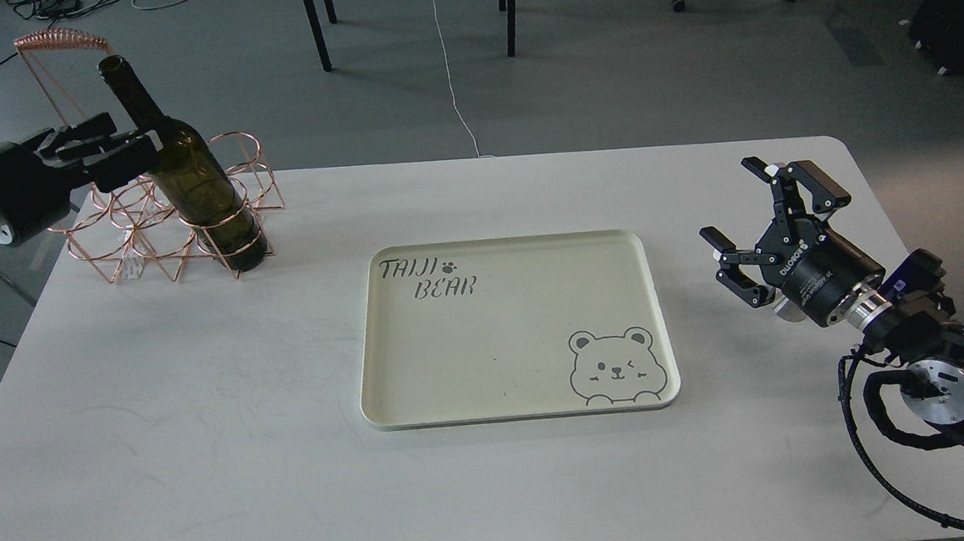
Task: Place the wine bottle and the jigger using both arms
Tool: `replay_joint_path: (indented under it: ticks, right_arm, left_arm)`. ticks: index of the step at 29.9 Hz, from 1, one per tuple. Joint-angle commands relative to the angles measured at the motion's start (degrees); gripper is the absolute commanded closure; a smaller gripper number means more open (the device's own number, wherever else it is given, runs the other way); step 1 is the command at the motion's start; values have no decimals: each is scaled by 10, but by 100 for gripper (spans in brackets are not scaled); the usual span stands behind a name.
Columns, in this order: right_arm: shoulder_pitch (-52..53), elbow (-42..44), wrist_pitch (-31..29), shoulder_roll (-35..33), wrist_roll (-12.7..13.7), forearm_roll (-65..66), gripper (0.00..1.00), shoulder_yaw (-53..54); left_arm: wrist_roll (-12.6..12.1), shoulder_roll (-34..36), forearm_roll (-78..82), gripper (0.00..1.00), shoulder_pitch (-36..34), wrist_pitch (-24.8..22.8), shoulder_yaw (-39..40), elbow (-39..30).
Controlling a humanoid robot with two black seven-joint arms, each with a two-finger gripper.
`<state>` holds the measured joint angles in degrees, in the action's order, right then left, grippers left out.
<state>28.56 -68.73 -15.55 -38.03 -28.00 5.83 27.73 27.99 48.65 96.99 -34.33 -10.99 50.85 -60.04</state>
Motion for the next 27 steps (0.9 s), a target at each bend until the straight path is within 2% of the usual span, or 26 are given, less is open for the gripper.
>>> replay_joint_path:
  ticks: [1, 5, 8, 12, 18, 23, 27]
  right_arm:
    - [0, 3, 2, 16, 0, 0, 3, 15]
    - [-2, 9, 3, 26, 0, 0, 3, 19]
    - [-3, 22, 13, 30, 0, -1, 3, 25]
    - [-2, 68, 14, 52, 0, -4, 2, 35]
    - [-13, 83, 11, 95, 0, -6, 2, 35]
    - [-14, 81, 9, 95, 0, -7, 2, 34]
    - [-14, 76, 7, 96, 0, -7, 2, 36]
  left_arm:
    - [0, 6, -113, 2, 97, -30, 83, -88]
    - [0, -9, -288, 2, 173, -61, 137, -153]
    - [0, -58, -394, 2, 196, -61, 141, -164]
    - [0, -119, -434, 2, 229, -60, 138, -166]
    - [-4, -243, -498, 2, 231, -60, 138, -141]
    - [-21, -296, -523, 2, 235, -62, 138, -87]
    - [-31, -301, -524, 2, 236, -67, 138, -76]
